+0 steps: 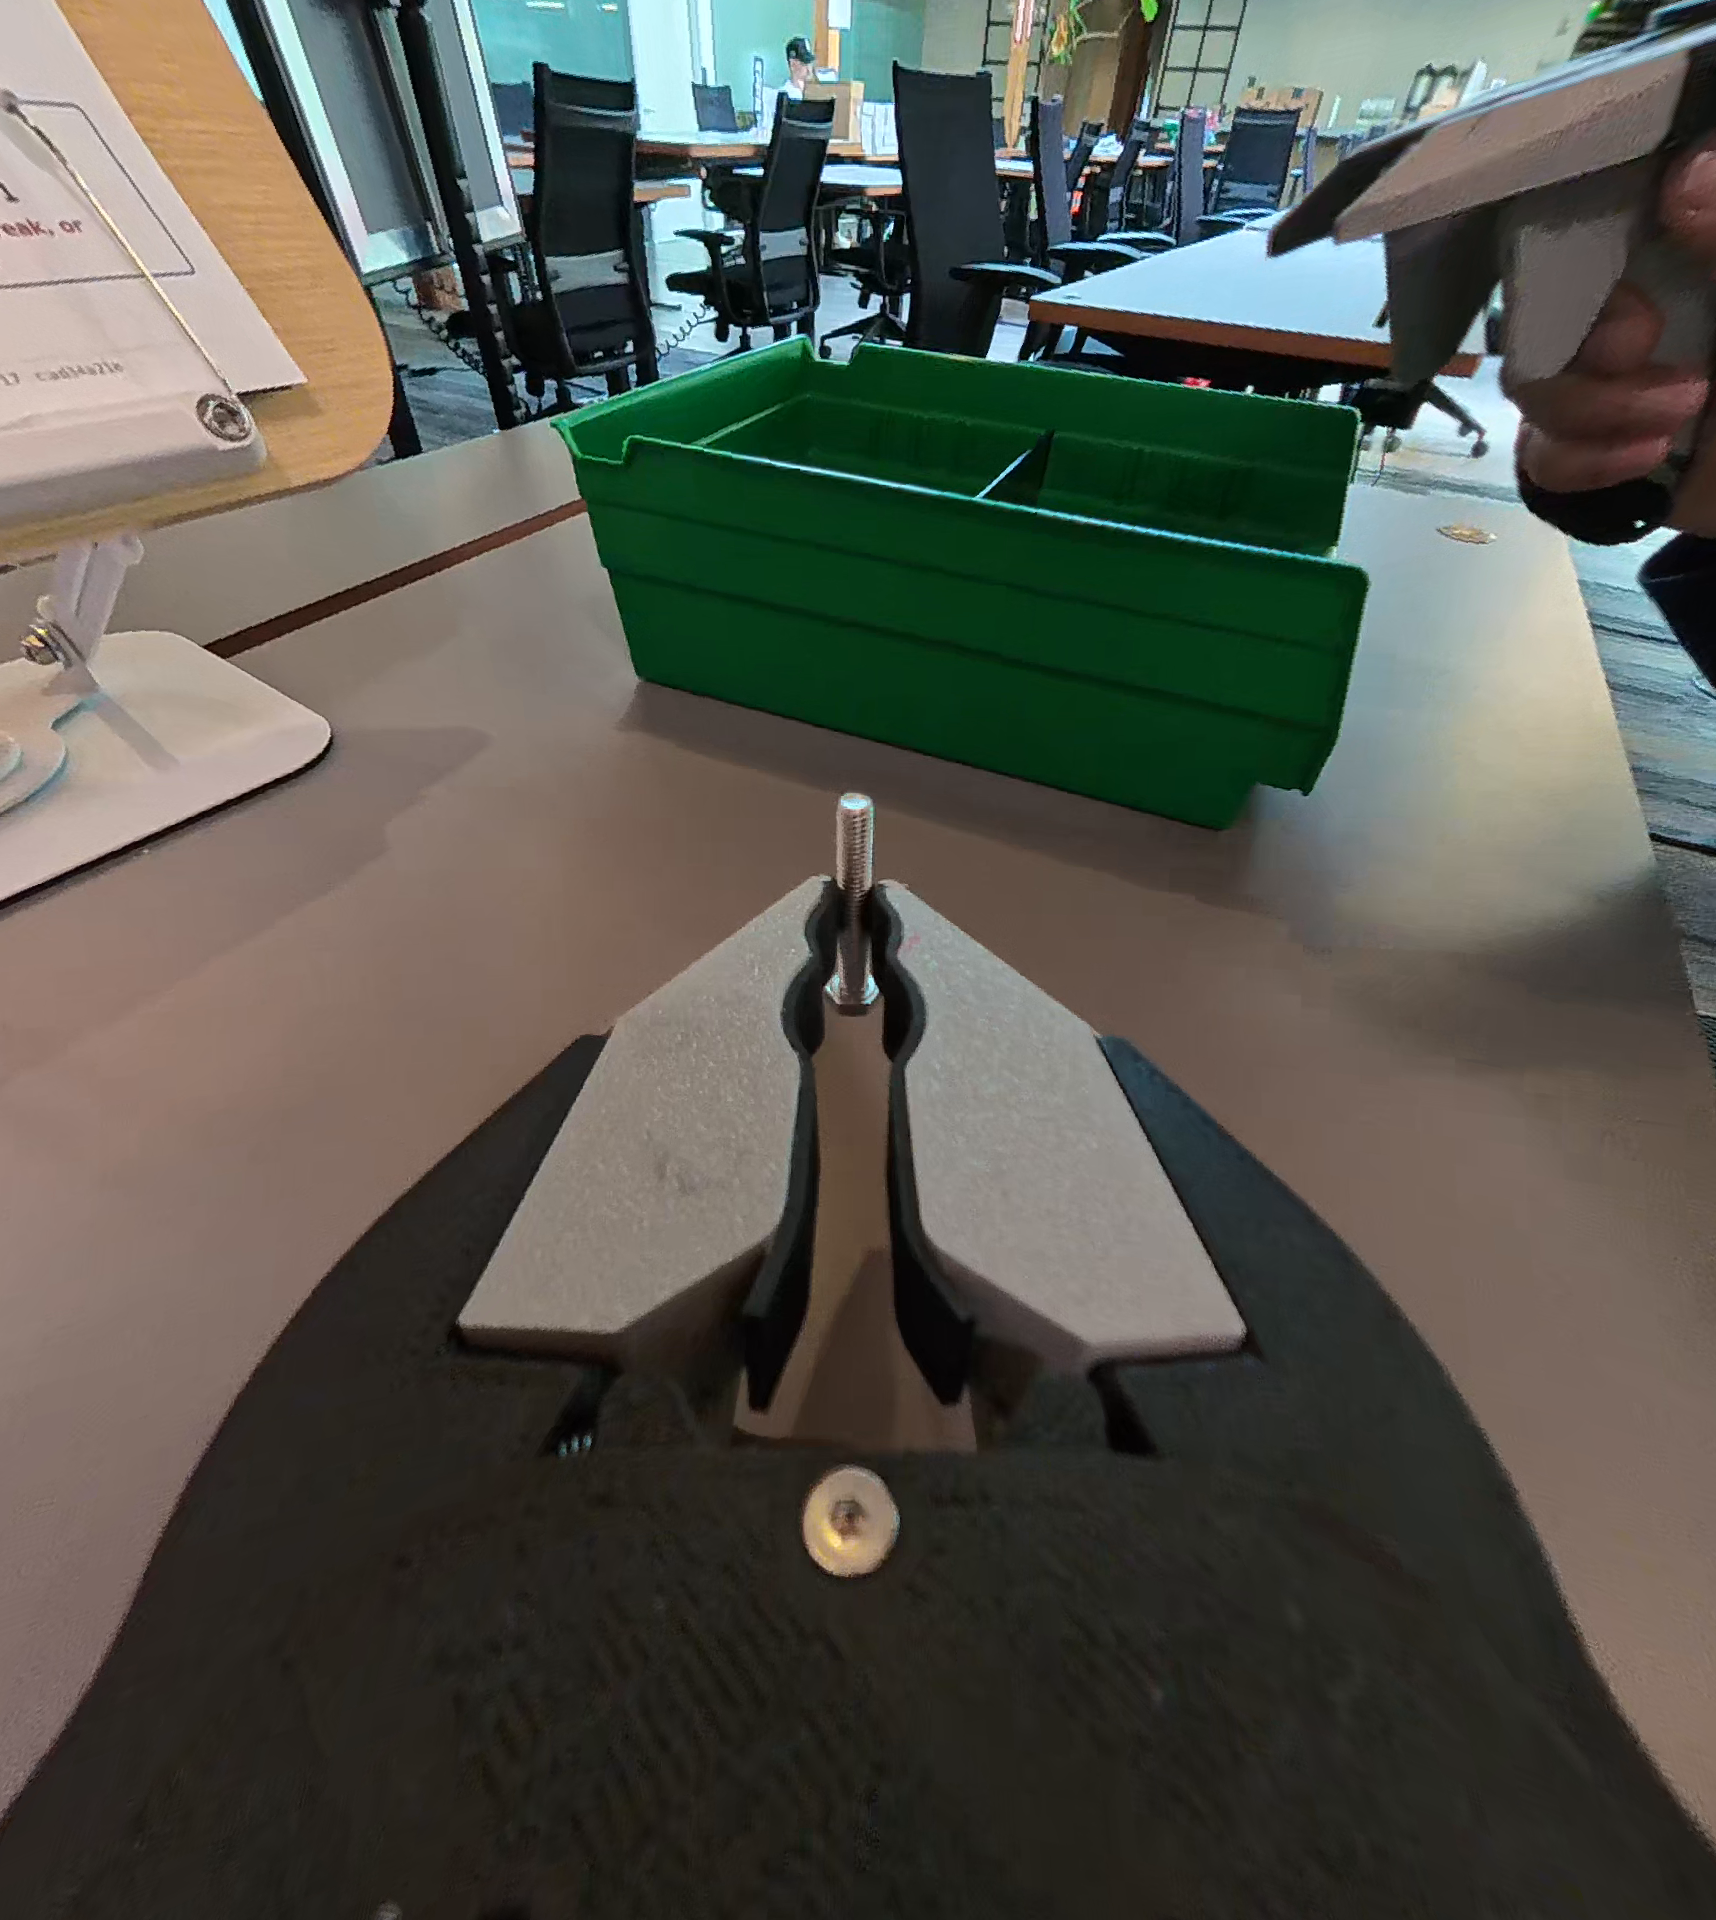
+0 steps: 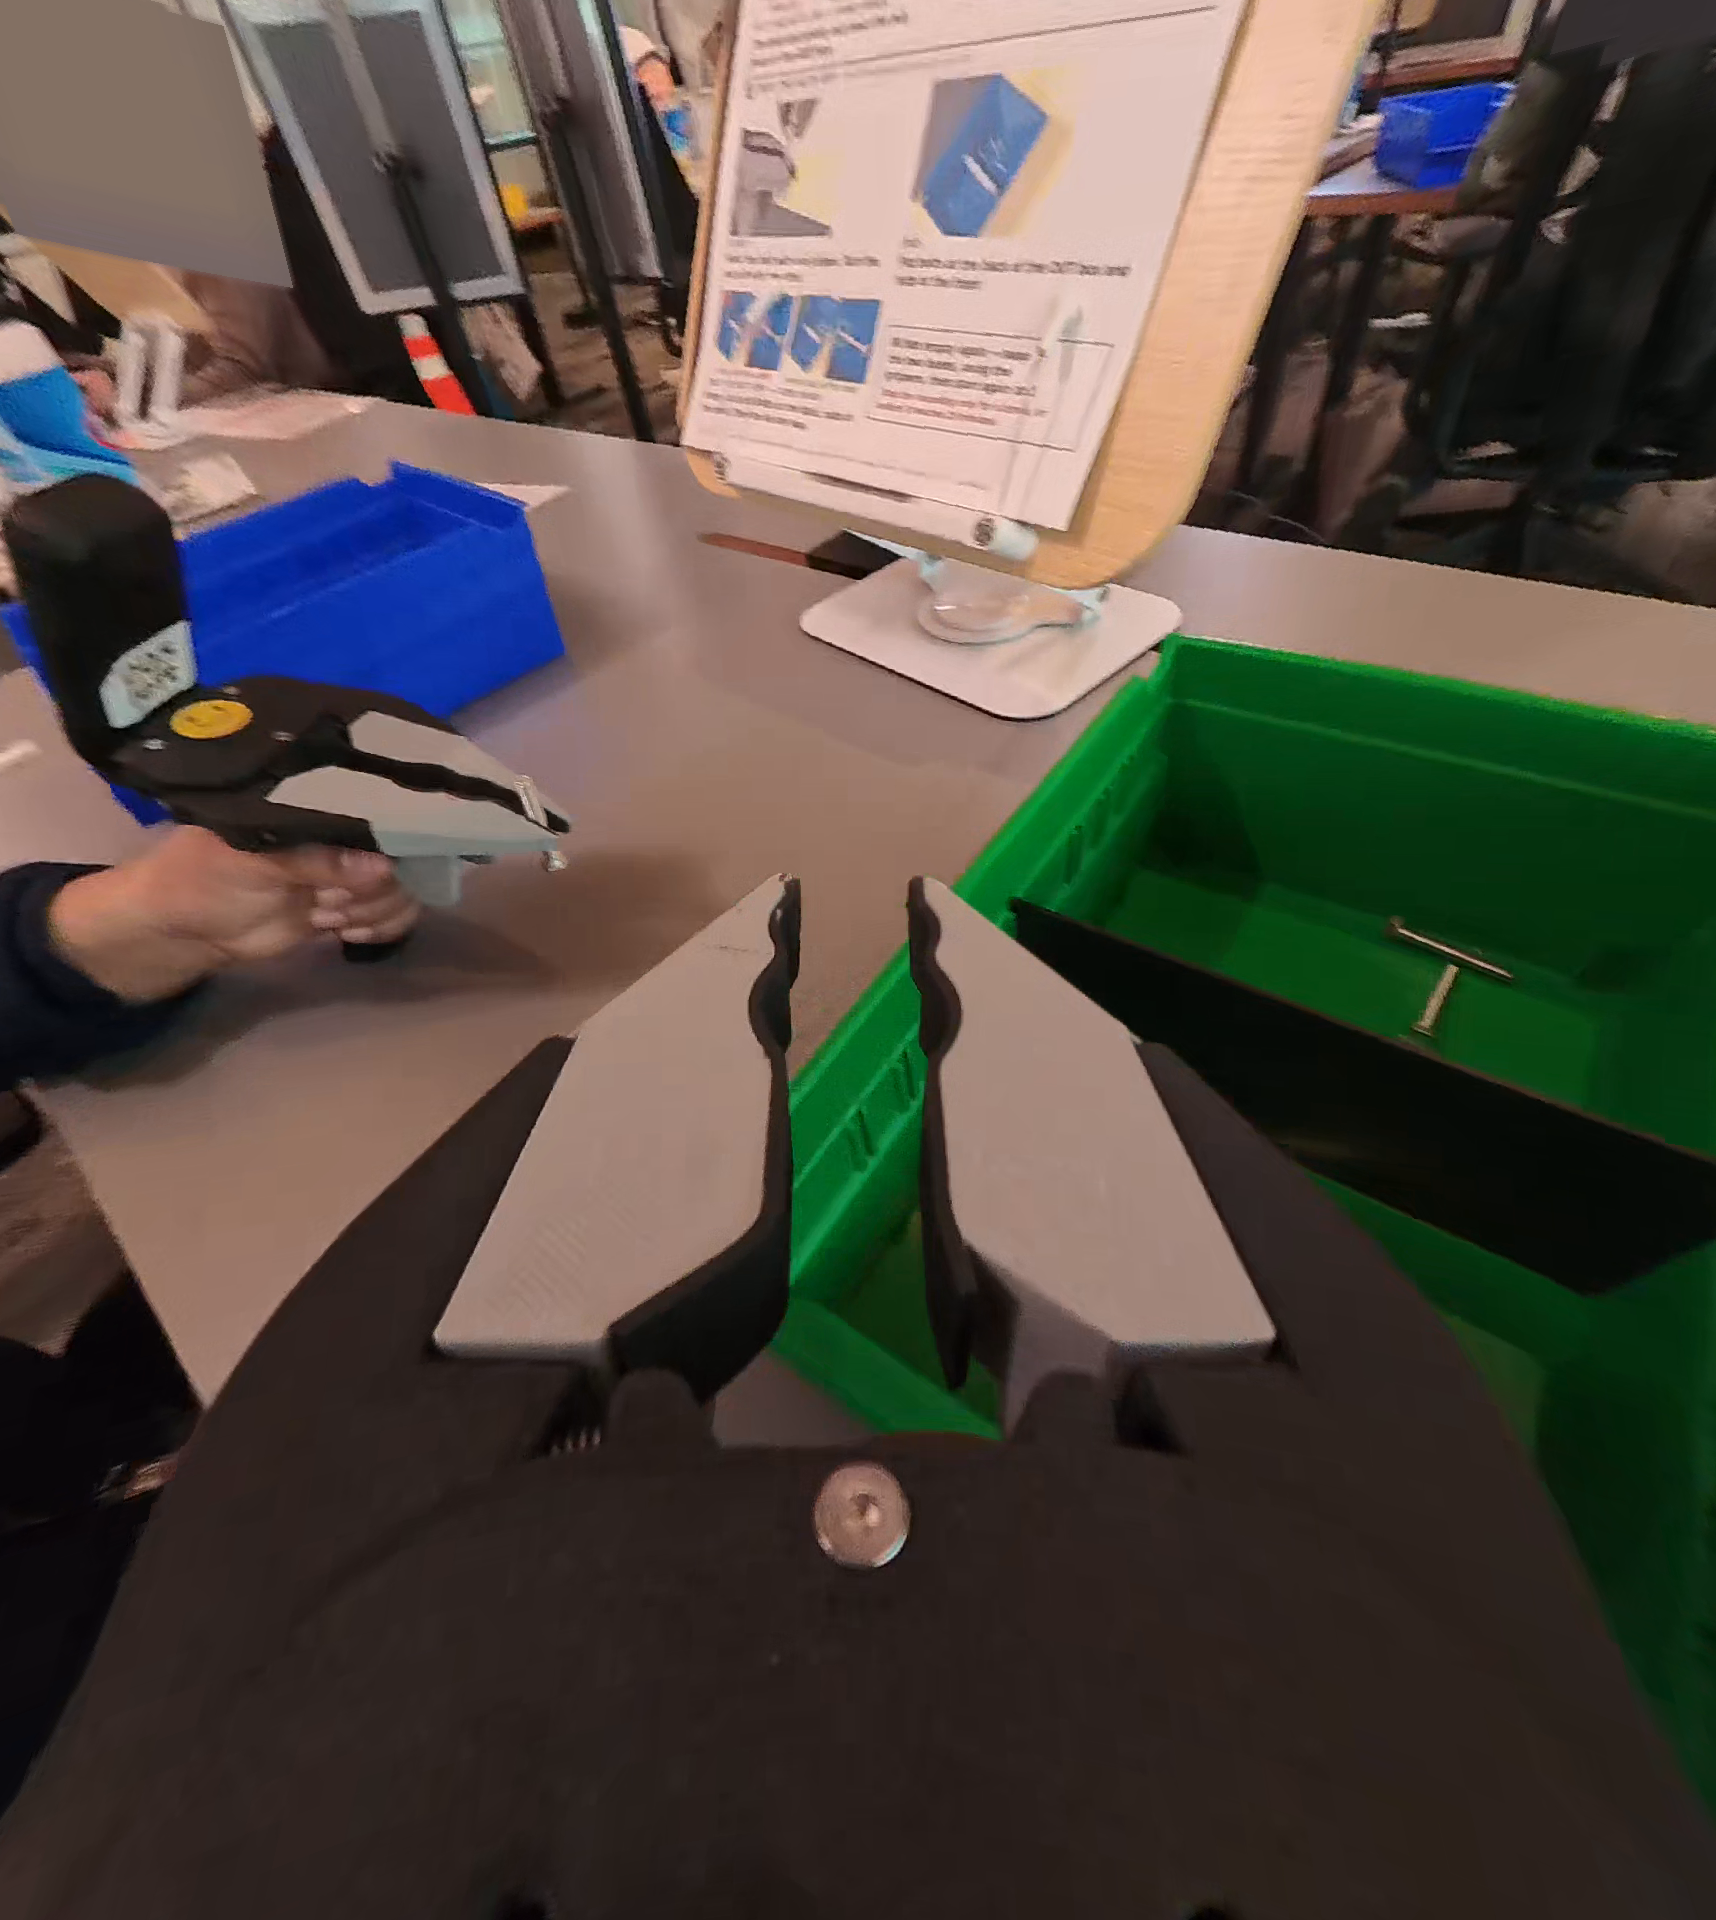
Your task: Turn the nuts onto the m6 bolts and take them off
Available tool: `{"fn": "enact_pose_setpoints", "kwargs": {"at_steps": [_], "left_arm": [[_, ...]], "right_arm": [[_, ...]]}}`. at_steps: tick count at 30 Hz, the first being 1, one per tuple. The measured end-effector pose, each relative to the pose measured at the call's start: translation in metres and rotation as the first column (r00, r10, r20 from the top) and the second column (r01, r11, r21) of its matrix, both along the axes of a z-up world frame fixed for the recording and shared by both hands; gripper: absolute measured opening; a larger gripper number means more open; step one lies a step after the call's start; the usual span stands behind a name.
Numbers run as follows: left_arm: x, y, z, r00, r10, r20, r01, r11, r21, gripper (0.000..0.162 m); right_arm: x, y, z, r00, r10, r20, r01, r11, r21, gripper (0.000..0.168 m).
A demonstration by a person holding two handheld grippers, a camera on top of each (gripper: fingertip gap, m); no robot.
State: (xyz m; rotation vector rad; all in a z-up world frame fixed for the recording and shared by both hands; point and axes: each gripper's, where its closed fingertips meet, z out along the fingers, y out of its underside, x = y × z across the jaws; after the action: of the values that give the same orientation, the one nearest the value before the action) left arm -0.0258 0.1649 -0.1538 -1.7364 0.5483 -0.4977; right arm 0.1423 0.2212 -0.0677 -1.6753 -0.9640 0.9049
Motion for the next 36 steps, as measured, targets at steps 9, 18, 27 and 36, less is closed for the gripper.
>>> {"fn": "enact_pose_setpoints", "kwargs": {"at_steps": [9, 18, 27, 36], "left_arm": [[0.003, 0.001, -0.012, 0.995, -0.007, -0.1, 0.007, 1.0, -0.002, 0.003], [-0.005, 0.003, -0.004, 0.987, 0.059, -0.151, -0.047, 0.996, 0.079, 0.004], [-0.007, 0.002, 0.002, 0.99, 0.075, -0.123, -0.064, 0.994, 0.091, 0.004], [-0.008, -0.005, 0.032, 0.995, 0.017, 0.097, -0.031, 0.99, 0.138, 0.029]], "right_arm": [[-0.105, -0.058, -0.01, 0.957, 0.29, -0.032, -0.291, 0.953, -0.078, 0.016], [-0.185, -0.065, -0.07, 0.96, 0.258, 0.11, -0.24, 0.958, -0.158, 0.018], [-0.192, -0.062, -0.071, 0.972, 0.222, 0.079, -0.209, 0.967, -0.146, 0.002], [-0.136, 0.001, -0.011, 0.998, -0.008, 0.07, 0.008, 1.0, 0.006, 0.002]]}}
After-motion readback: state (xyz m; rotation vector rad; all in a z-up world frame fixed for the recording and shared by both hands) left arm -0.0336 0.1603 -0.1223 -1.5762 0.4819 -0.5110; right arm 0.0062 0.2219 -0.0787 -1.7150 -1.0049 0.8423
